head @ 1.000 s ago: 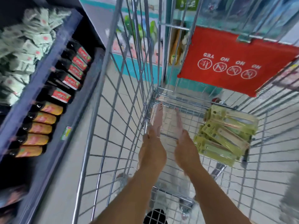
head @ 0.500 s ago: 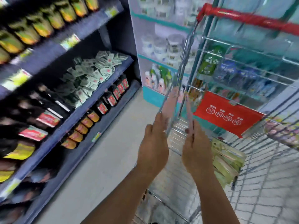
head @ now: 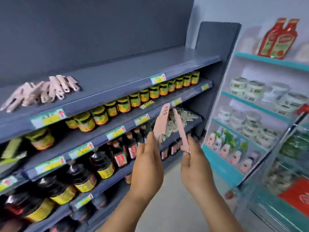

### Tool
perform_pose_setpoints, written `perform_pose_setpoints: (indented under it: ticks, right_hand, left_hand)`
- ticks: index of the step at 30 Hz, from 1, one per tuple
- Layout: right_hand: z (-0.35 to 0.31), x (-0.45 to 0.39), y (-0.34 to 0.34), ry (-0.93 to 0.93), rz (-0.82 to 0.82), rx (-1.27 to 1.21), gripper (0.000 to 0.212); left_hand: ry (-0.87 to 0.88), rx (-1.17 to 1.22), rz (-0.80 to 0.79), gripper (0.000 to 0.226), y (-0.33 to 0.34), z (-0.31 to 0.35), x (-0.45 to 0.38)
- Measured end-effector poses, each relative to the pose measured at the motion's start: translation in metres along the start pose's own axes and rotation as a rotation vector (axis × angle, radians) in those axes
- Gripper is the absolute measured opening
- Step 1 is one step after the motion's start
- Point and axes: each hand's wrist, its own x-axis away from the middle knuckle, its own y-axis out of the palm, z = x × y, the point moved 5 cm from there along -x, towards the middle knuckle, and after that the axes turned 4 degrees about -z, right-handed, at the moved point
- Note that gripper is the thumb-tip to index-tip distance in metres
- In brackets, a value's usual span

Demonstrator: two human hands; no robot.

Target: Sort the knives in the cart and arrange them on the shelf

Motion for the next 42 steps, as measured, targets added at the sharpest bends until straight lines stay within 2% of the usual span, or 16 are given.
perform_pose_setpoints:
  ticks: [9,12,17,20,22,28,33,37,40,42]
  right_hand:
    - [-0.174,-0.019,0.127,-0.204,-0.084,0.003,0.052]
    - [-0.213,-0.024,0.154,-0.254,-0.130,0.012,0.052]
    - [-0.272,-0.039,0.190,-0.322,-0.197,0.033,0.051]
    - [-0.299,-0.055,0.208,-0.368,-0.212,0.081,0.050]
    - [-0.315,-0.071,0.221,-0.400,-0.215,0.137,0.048]
    - [-0.351,-0.132,0.255,-0.388,-0.260,0.262,0.066]
    - [-0.366,-0.185,0.283,-0.364,-0.290,0.372,0.066]
    - [-0.371,-0.220,0.304,-0.369,-0.341,0.468,0.061]
    - [-0.366,-0.237,0.323,-0.383,-0.428,0.583,0.081]
    - [-0.359,-0.243,0.336,-0.417,-0.465,0.618,0.084]
  left_hand:
    - [0.035,-0.061,0.211,0.053,-0.193,-0.086,-0.021]
    - [0.018,-0.089,0.289,0.053,-0.234,-0.105,-0.021]
    - [0.014,-0.083,0.393,0.038,-0.295,-0.120,-0.032]
    - [-0.019,-0.104,0.410,0.044,-0.321,-0.130,-0.051]
    - [-0.057,-0.115,0.402,0.053,-0.334,-0.138,-0.065]
    - [-0.245,-0.186,0.309,0.085,-0.355,-0.176,-0.124]
    - [-0.323,-0.220,0.313,0.082,-0.356,-0.209,-0.176]
    - [-0.422,-0.248,0.301,0.068,-0.353,-0.225,-0.210]
    - [-0.547,-0.467,0.162,0.062,-0.348,-0.228,-0.223]
    - [-0.616,-0.639,0.037,0.051,-0.345,-0.228,-0.224]
